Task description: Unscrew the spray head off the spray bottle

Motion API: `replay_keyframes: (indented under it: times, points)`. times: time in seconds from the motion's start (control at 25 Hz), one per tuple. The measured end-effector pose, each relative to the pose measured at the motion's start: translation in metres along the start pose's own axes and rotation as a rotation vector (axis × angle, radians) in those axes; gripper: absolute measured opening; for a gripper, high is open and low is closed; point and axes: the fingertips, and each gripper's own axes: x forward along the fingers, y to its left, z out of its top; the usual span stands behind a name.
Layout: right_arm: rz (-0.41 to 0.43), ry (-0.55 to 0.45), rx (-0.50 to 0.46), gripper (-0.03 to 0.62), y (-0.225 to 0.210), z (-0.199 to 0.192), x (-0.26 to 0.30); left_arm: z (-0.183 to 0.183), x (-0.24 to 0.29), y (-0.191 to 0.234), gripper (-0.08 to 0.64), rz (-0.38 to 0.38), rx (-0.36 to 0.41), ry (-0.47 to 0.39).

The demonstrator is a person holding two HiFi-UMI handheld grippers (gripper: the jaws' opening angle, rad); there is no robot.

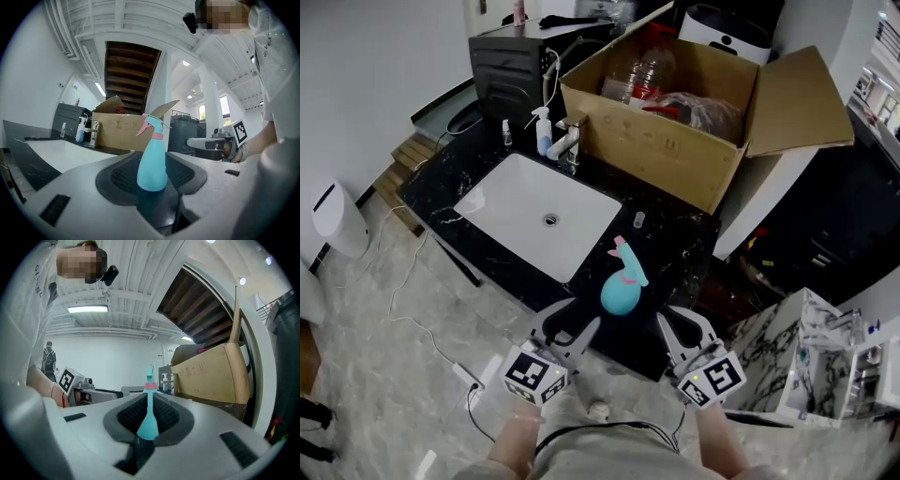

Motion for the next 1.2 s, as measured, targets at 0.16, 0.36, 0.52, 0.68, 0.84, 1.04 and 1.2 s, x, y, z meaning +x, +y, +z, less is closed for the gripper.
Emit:
replay_keyframes:
  times: [0.16, 0.36, 0.52, 0.68, 0.84, 1.04, 1.2]
  points:
    - [0.020, -0.012, -0.008, 0.102, 0.000, 0.011, 0.017, 0.001, 0.028, 0.005, 0.243, -0.091, 0.035, 0.046]
    - [0.066, -0.030, -0.016, 0.153, 0.003, 0.029, 0.036, 0.002, 0.058, 0.001, 0.327, -0.204, 0.058, 0.105]
    - [0.090, -0.040, 0.006, 0.161, 0.002, 0.042, 0.053, -0.001, 0.076, -0.005, 0.357, -0.271, 0.118, 0.152]
    - [0.108, -0.008, 0.010, 0.169, 0.003, 0.043, 0.064, -0.009, 0.087, -0.013, 0.359, -0.305, 0.148, 0.198]
    - [0.117, 0.028, 0.025, 0.172, 0.003, 0.040, 0.074, -0.017, 0.095, -0.016, 0.357, -0.287, 0.202, 0.235]
    - [0.123, 0.042, 0.035, 0.145, 0.005, 0.037, 0.080, -0.029, 0.102, -0.017, 0.357, -0.278, 0.229, 0.269]
    - [0.127, 0.036, 0.045, 0.105, 0.002, 0.037, 0.078, -0.032, 0.102, -0.021, 0.353, -0.312, 0.260, 0.288]
